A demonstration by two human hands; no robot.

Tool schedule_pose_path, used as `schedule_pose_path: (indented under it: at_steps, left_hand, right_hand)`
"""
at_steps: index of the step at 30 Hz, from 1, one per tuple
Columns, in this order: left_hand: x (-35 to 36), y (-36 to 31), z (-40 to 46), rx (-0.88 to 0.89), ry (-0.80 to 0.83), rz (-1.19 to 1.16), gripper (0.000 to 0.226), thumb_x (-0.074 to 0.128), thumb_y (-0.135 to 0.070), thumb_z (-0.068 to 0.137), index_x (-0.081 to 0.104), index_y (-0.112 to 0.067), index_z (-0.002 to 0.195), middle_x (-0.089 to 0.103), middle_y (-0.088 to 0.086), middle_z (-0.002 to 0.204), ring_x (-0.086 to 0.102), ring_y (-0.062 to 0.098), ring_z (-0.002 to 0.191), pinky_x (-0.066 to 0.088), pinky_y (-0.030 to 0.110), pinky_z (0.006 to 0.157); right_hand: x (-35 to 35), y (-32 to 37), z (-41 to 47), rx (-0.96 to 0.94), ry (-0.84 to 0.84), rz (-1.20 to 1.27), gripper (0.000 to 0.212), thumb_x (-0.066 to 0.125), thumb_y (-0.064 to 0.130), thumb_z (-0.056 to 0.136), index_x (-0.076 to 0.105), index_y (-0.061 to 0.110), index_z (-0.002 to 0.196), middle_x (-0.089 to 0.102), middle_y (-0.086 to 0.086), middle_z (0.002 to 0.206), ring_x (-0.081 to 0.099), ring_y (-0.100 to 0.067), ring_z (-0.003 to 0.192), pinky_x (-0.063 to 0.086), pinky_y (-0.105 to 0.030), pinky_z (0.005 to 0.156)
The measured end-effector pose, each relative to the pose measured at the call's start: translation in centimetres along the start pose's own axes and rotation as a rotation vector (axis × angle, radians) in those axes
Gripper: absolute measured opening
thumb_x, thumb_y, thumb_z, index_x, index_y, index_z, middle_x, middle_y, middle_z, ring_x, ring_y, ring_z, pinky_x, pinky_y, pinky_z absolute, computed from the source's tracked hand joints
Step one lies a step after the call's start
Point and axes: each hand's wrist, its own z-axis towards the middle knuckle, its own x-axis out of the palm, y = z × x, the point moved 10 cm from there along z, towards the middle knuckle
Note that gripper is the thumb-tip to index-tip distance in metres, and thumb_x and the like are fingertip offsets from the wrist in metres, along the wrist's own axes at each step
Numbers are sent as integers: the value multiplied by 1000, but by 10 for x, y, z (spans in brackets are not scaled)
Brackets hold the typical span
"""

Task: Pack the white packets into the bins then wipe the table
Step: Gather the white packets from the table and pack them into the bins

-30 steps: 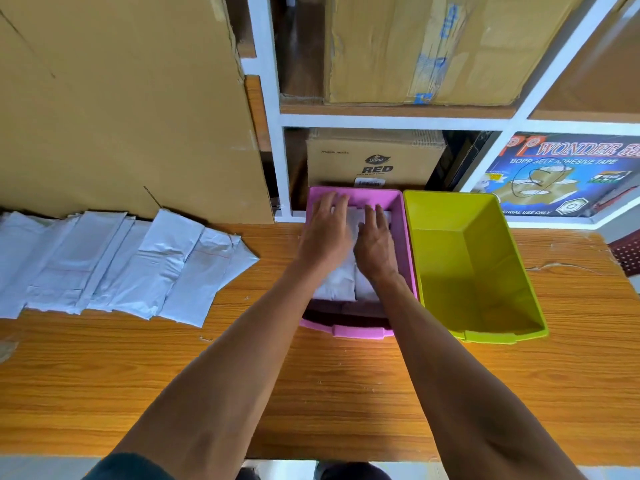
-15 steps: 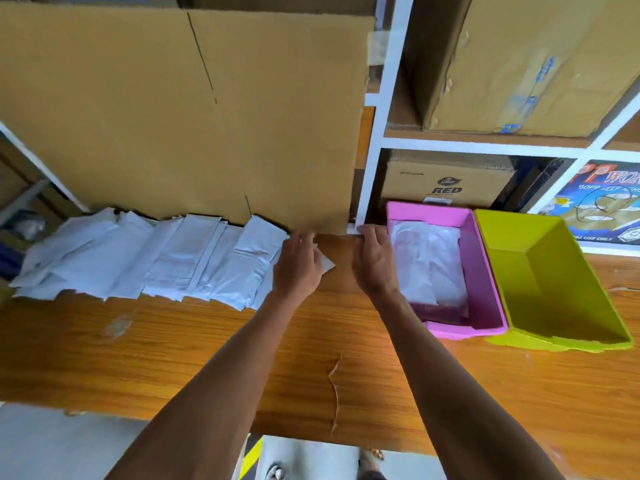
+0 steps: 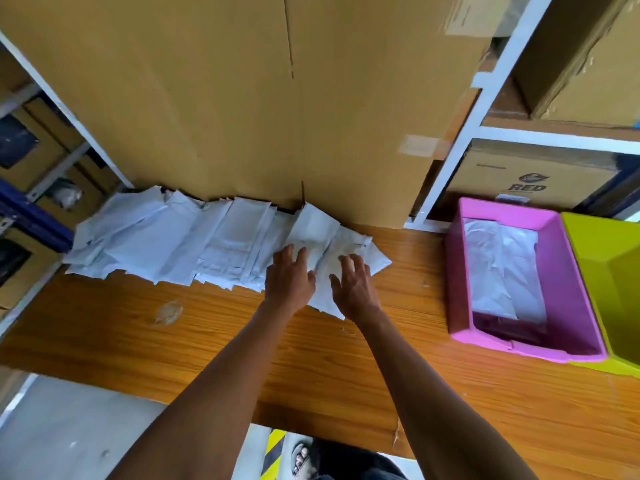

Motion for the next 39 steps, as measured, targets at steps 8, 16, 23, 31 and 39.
schedule_pose_path:
  at_steps: [8, 16, 23, 31, 39]
  left_hand:
    - [35, 23, 43, 45, 87, 101, 95, 70, -64, 84, 28, -30, 161, 23, 13, 167, 30, 42, 148, 46, 56, 108]
    - [22, 13, 41, 25, 13, 115, 91, 59, -63, 81, 27, -27, 158, 29, 13, 164, 41, 39, 139, 47, 49, 101]
    - [24, -6, 58, 113, -4, 87, 109, 60, -74, 87, 2, -32, 169, -4, 19, 175, 12, 48, 158, 25, 59, 124]
    - [44, 1, 63, 189, 73, 214, 96, 65, -56, 94, 12, -29, 169, -17, 16, 175, -1, 49, 159, 23, 60, 125]
    - [49, -4, 62, 179, 76, 228, 108, 64, -69, 89, 4, -26, 169, -17, 22, 173, 14, 50, 155, 30, 59, 123]
  right_hand:
    - [54, -9, 29, -12, 183, -212, 78, 43, 58, 105, 17, 19, 167, 2, -19, 174, 1, -45, 159, 9, -55, 129]
    - [28, -35, 37, 86, 142, -284, 73, 54, 51, 91, 34, 12, 149, 20, -18, 166, 9, -46, 157, 21, -58, 125]
    - [30, -44, 40, 230, 132, -308, 94, 45, 74, 96, 6, 24, 165, -8, -23, 172, -2, -52, 157, 13, -63, 126]
    - [33, -45, 34, 263, 22, -315, 61, 58, 38, 89, 39, 18, 144, 15, -25, 170, 24, -51, 151, 29, -60, 120]
    - [24, -52, 23, 350, -55, -344, 80, 59, 57, 92, 27, 26, 158, 12, -22, 171, 32, -50, 145, 38, -61, 110]
